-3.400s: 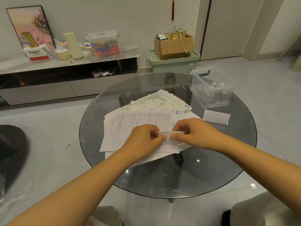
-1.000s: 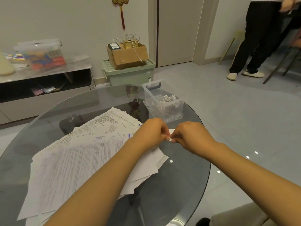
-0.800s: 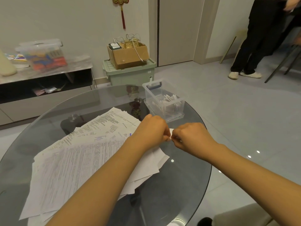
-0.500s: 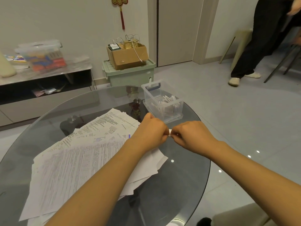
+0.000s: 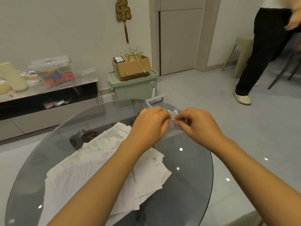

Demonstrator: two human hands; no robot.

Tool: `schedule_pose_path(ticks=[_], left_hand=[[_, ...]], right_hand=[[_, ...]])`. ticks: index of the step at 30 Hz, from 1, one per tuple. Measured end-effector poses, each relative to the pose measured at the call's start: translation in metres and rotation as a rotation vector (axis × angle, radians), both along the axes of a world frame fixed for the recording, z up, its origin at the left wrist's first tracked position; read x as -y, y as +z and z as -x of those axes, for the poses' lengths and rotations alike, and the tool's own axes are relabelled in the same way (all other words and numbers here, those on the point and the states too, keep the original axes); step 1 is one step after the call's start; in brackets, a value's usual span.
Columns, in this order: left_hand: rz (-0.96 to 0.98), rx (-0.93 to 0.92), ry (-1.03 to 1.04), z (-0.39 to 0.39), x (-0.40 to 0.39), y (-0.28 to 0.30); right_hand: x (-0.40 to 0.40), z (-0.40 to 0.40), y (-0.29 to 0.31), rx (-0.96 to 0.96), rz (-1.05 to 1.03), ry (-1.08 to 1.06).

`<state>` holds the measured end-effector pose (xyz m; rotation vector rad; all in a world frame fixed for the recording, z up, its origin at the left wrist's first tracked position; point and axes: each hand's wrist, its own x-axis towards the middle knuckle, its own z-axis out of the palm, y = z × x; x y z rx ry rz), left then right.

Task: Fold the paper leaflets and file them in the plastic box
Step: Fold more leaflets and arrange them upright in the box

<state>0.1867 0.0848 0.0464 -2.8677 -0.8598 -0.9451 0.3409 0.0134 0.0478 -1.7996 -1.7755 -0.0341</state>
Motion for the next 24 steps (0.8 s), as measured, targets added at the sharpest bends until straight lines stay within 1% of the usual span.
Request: schedule_pose_path(ticks=[3, 6, 8, 9, 12, 13, 15, 17, 22, 24], left_hand=[[0.056, 0.096, 0.025, -0.01, -0.016, 0.011], [0.245, 0.158, 0.101, -0.022, -0.036, 0.017], [0.355, 0.153, 0.118, -0.024, -0.043, 0.019], [0.372, 0.08, 0.099, -0.026, -0.048, 0.018], [0.382, -0.296, 0.03, -0.029, -0.065, 0.015], [0.414, -0.363, 0.001, -0.029, -0.069, 0.015], [0.491, -0.39, -0.058, -0.033, -0.081, 0.015], [0.505, -0.405, -0.11, -0.039, -0.09, 0.016], [0.385, -0.559, -0.181, -0.055, -0.102, 0.01], [0.365, -0.584, -0.201, -0.058, -0.101, 0.007]], right_hand=[[-0.016, -0.003, 0.009, -0.079, -0.016, -0.058], [-0.033, -0.013, 0.011, -0.188, -0.047, -0.168], [-0.041, -0.017, 0.009, -0.286, -0.085, -0.244], [-0.045, -0.019, 0.007, -0.322, -0.104, -0.277], [-0.058, -0.022, 0.001, -0.382, -0.115, -0.337], [-0.06, -0.022, -0.001, -0.395, -0.107, -0.341], [-0.066, -0.022, -0.005, -0.397, -0.077, -0.348], [-0.068, -0.021, -0.009, -0.375, -0.054, -0.349], [-0.073, -0.022, -0.015, -0.263, -0.016, -0.388], [-0.073, -0.023, -0.016, -0.228, -0.01, -0.39]])
